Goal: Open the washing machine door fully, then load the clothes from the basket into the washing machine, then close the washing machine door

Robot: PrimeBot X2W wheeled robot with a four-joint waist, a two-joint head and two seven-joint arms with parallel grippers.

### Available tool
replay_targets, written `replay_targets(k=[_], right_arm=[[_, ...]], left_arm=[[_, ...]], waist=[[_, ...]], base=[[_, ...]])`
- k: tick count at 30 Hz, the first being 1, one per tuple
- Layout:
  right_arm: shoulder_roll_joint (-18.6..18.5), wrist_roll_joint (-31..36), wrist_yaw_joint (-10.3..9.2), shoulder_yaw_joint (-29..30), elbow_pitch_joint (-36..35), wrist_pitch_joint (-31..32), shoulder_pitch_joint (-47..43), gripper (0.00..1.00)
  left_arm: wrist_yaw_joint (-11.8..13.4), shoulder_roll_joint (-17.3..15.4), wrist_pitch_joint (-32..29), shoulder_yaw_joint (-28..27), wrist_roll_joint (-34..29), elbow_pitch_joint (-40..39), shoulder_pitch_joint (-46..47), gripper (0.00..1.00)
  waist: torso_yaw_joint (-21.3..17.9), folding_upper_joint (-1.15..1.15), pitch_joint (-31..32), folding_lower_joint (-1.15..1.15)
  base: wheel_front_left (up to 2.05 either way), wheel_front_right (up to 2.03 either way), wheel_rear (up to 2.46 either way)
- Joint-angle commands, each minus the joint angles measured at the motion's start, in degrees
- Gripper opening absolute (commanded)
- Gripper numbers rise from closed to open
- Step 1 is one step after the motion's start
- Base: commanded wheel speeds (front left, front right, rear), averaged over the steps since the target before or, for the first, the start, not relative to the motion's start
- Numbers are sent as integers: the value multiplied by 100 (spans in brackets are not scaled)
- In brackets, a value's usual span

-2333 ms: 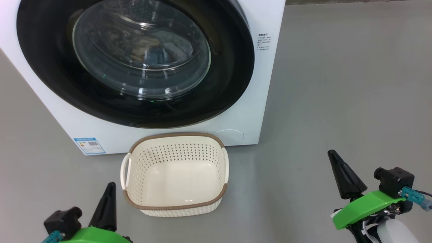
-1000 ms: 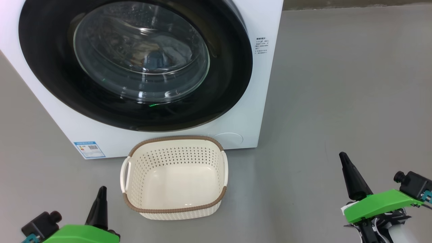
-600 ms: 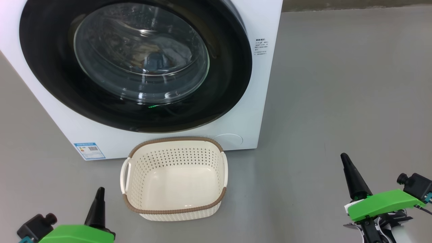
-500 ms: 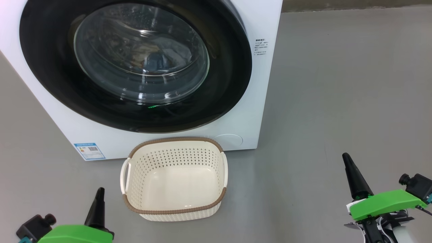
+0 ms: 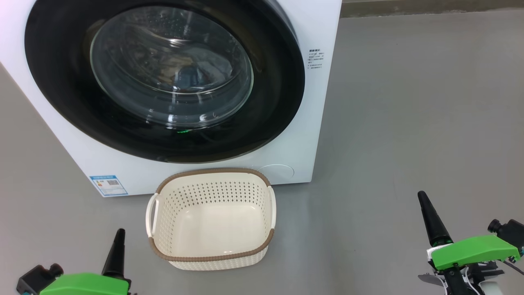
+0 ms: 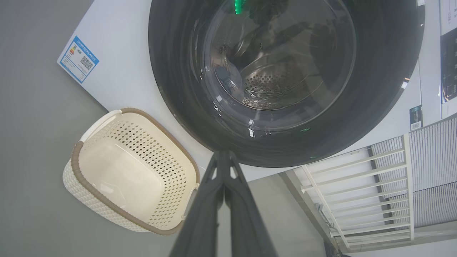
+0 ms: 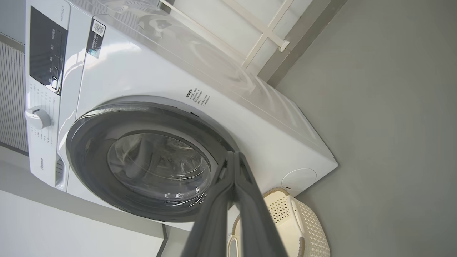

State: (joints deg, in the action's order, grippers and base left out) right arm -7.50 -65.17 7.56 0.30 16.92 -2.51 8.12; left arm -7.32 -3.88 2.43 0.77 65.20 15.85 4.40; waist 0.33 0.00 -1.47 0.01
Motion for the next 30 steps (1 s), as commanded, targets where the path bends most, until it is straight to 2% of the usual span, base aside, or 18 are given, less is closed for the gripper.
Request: replay_targets(k=[1,30], right_arm=[[-8,-183,-3,-14,-185,55,53,0],[260,-1724,-6,351,-250,551,-98,0]], left_arm=[[-10,-60,-54,-176,167,-153,164,0],[-14,22,-547,-493,1714,-171,171,0]], waist=[[-1,0,5,-1],[-20,0,80,-1]], base=[[0,0,0],[0,0,0]])
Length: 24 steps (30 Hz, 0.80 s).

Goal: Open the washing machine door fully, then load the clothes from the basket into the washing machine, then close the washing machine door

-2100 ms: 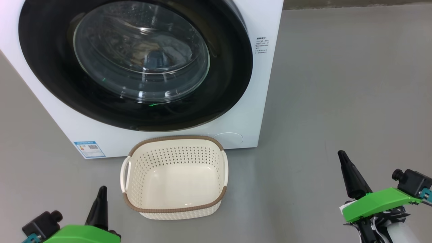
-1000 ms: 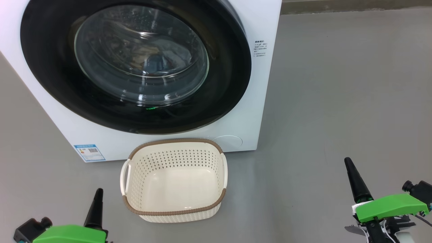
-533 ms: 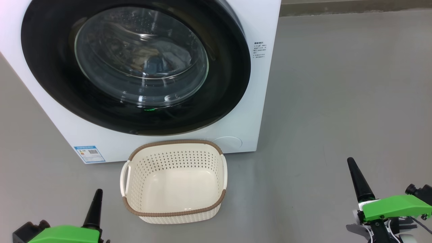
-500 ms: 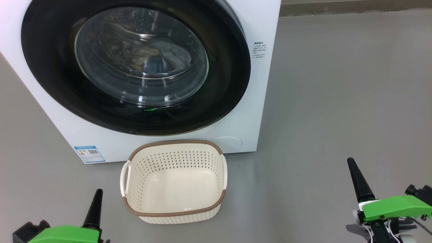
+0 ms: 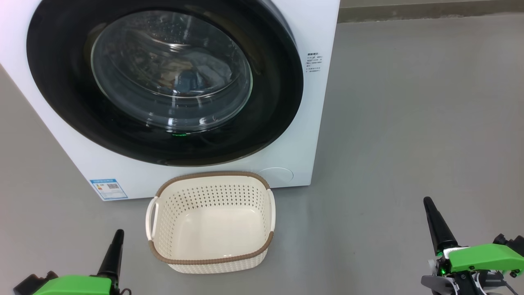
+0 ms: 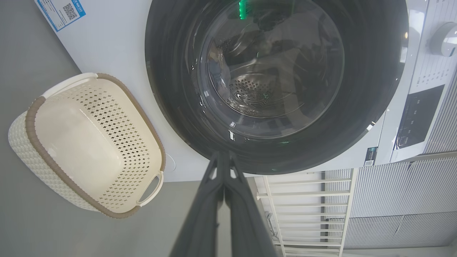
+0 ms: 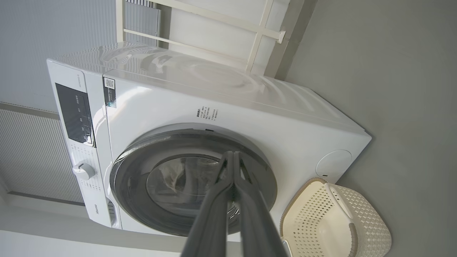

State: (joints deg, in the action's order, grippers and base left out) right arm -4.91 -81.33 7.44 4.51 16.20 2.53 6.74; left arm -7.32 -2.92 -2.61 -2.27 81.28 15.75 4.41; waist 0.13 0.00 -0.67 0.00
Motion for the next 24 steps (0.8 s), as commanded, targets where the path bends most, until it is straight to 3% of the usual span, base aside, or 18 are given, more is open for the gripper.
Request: replay_targets(k=[1,19,24], right_arm=[[10,-159,6,-57,-180,63,34,0],[177,-1109,5,170,-219,370,-59,0],[179,-1107,5,173,-219,373,-59,0]], left_arm=[[-14,-72,-59,-199,158,-161,170,0],[-17,-20,-364,-396,1112,-172,175,0],[-17,-19,-366,-399,1110,-172,175,0]], waist=[[-1,0,3,0],[-13,0,50,0],[-13,0,50,0]], base=[[0,0,0],[0,0,0],[0,0,0]])
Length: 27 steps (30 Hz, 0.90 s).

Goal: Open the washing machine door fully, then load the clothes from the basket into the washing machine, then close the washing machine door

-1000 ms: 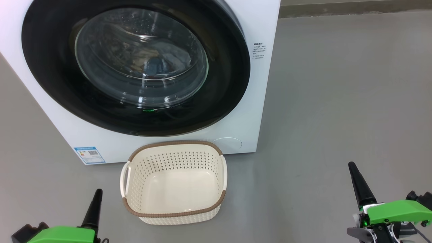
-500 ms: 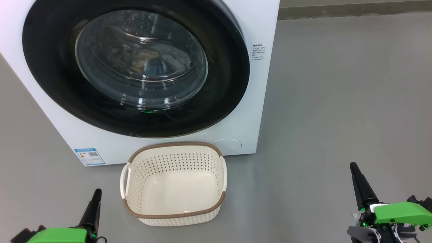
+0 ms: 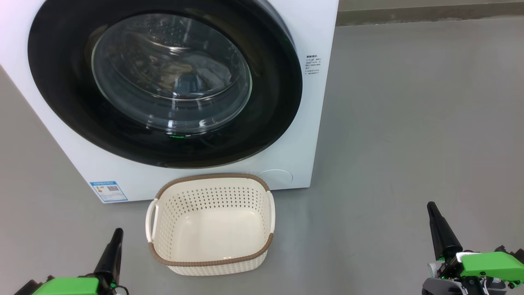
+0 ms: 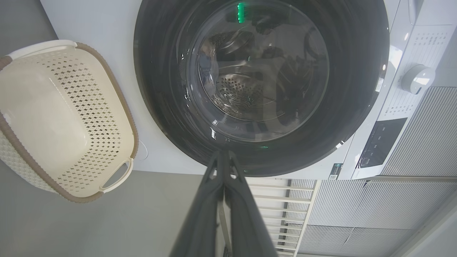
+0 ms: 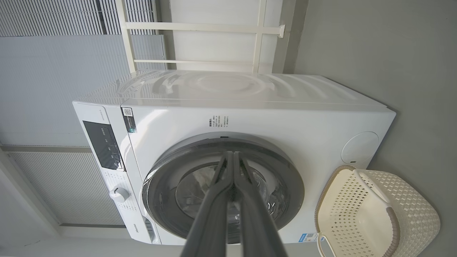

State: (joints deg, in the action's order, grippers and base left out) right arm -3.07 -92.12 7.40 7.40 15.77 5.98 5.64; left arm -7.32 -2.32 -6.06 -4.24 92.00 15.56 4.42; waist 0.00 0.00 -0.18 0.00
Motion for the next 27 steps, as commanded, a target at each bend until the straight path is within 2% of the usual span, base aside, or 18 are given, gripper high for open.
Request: replay_targets(k=[1,27], right_arm=[[-4,-28,9,-116,-176,28,52,0],[3,-19,9,-105,-176,37,53,0]], left_arm=[[-17,-78,-22,-202,38,-153,174,0],[-17,-70,-30,-213,30,-153,175,0]], waist=[[0,0,0,0],[0,0,0,0]], base=[[0,0,0],[0,0,0]])
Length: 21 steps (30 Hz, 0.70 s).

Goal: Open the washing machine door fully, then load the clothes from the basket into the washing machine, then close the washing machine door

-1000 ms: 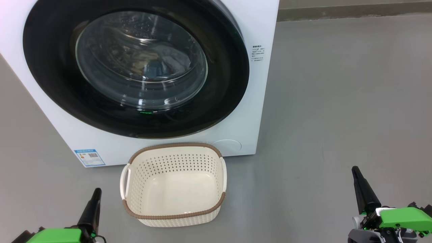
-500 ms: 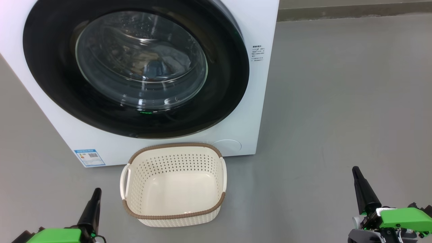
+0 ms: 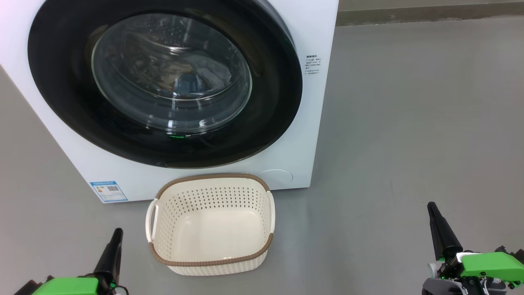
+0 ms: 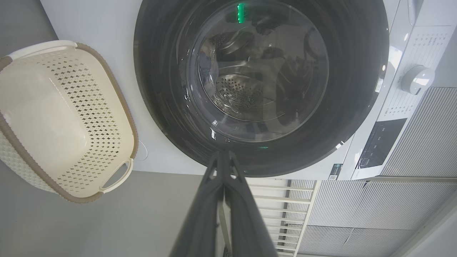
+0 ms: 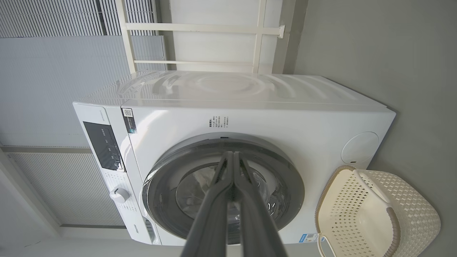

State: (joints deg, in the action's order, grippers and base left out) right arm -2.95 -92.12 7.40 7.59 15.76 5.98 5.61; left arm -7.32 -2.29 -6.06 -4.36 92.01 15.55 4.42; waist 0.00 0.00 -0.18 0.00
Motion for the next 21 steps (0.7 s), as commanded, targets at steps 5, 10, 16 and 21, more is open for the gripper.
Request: replay_targets(k=[5,10,16,21], right_arm=[[-7,-17,9,-122,-175,38,56,0],[-6,-16,9,-120,-174,40,56,0],[-5,-14,9,-118,-174,41,57,0],[-4,-13,9,-117,-174,42,57,0]], left_arm=[[-17,-73,-32,-203,27,-152,175,0],[-17,-72,-33,-204,26,-152,175,0],[-17,-70,-34,-206,24,-152,175,0],[-17,-70,-35,-207,24,-152,175,0]], waist=[[0,0,0,0],[0,0,0,0],[0,0,0,0],[0,0,0,0]], base=[[0,0,0],[0,0,0],[0,0,0],[0,0,0]])
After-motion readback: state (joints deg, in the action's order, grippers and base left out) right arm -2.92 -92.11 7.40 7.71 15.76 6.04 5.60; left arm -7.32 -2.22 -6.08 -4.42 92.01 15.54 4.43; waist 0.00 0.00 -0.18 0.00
